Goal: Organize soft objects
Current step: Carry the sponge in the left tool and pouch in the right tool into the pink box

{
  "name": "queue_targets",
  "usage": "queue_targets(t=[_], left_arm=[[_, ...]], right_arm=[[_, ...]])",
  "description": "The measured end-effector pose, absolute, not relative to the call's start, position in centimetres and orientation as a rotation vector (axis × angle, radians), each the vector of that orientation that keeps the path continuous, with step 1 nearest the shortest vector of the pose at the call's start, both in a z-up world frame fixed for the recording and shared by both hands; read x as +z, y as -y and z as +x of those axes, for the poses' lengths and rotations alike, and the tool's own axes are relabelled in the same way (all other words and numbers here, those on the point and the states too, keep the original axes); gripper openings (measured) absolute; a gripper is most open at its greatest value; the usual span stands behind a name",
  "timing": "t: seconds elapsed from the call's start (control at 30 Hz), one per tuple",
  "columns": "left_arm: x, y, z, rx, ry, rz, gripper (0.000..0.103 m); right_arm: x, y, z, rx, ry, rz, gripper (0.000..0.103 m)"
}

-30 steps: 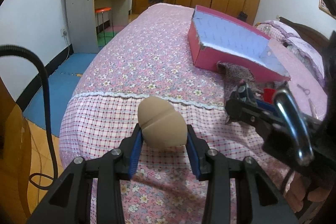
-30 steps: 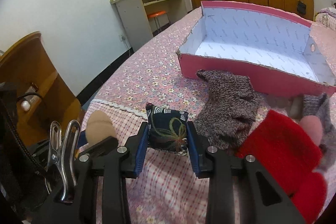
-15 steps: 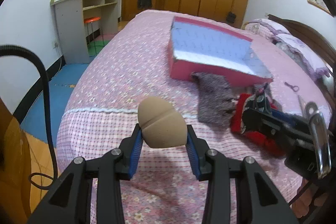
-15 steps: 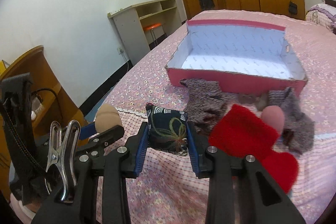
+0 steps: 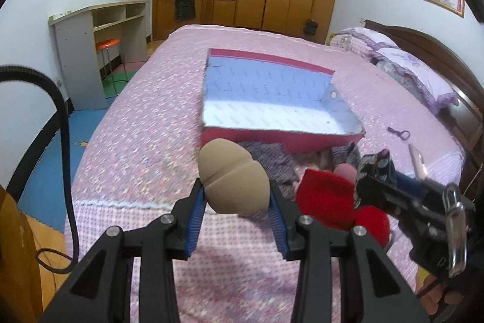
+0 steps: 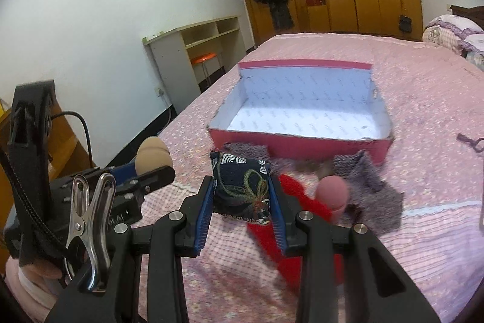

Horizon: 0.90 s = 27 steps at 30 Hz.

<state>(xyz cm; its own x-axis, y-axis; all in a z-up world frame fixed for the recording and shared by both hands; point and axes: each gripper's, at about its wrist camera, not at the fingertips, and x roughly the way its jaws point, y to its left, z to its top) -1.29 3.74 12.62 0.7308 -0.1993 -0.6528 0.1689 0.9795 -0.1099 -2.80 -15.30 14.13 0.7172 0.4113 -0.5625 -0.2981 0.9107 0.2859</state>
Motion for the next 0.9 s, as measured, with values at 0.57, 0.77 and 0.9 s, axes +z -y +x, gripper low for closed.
queue_targets(t=[0.57, 0.77, 0.9], left_arm=[[13.7, -0.2, 4.8, -0.218, -0.712, -0.003, 0.041], [13.6, 0.9, 7.1, -0.226, -0.717, -0.002, 0.041], [13.1, 1.5, 8.5, -0.227, -0.726, 0.001, 0.041]], right_arm=[[15.0, 19.3, 0.6, 0.324, -0.632, 0.173, 0.036], [15.1, 20.1, 2.4, 0.306, -0.618, 0.166, 0.036], [14.7, 20.7, 3.5, 0.294, -0.624, 0.175, 0.036]])
